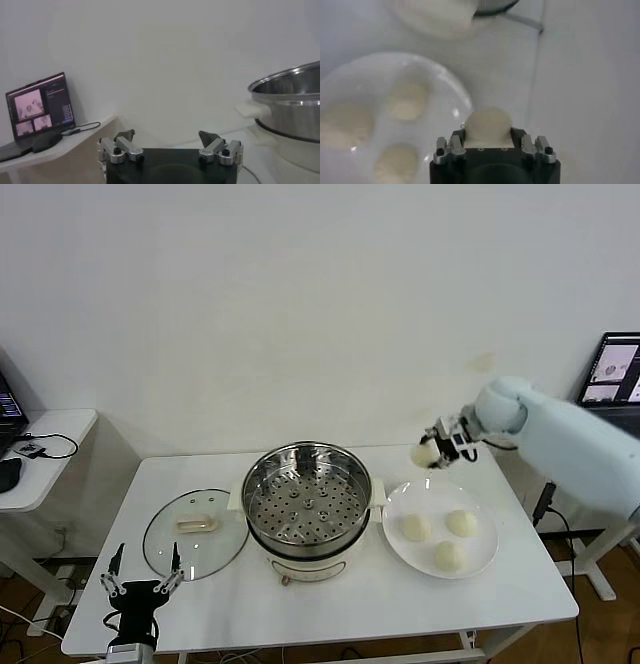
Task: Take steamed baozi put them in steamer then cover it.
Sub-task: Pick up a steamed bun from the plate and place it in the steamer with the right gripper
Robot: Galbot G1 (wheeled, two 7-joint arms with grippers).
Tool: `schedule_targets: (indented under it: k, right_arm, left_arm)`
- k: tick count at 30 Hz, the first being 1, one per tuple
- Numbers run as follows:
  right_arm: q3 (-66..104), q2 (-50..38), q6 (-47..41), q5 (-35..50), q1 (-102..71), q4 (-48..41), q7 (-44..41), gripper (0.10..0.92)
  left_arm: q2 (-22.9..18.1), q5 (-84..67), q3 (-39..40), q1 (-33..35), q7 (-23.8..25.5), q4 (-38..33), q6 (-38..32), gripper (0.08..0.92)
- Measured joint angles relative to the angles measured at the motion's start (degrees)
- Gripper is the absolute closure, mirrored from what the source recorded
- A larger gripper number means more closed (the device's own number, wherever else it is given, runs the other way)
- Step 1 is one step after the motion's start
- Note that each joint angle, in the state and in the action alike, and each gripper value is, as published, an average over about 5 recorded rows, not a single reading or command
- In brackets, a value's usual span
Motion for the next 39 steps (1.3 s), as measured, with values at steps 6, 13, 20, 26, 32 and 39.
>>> schedule_targets:
  k: [6,13,20,26,32,39]
  right_arm:
    - [-5.93,4.78,1.22,5.89,5.77,1.64,1.65,0.435]
    - [-11.14,13.14,4.97,6.76,7.59,0.81,2.57,0.439]
    - [-14.49,20.92,9.63,3.79,6.43,-2.01,3.23,0.44]
    - [-15.32,25.45,14.33,-2.28,4.15,-5.72,4.41,0.44]
    - [-15.42,27.74,18.82,-8.44,1.94,-9.74,5.58,0.439]
    - [-15.35,29.77,22.52,-13.45,-0.31,-13.01,6.75,0.432]
  left_arm:
    - [0.54,-0.73,-0.55,-0.17,0.12,-0.04,-0.04,0.177]
    - [1.31,-1.72,-1.55,0.11,0.21,0.05,-0.21,0.177]
    - [1.25,-2.65,-2.64,0.45,0.35,-0.22,-0.42,0.177]
    - [0.77,-2.92,-3.33,0.88,0.37,-0.63,-0.77,0.177]
    - [0.84,-3.05,-3.85,0.74,0.38,-0.48,-0.84,0.177]
    - [0.89,-3.07,-3.8,0.35,0.42,-0.08,-0.88,0.177]
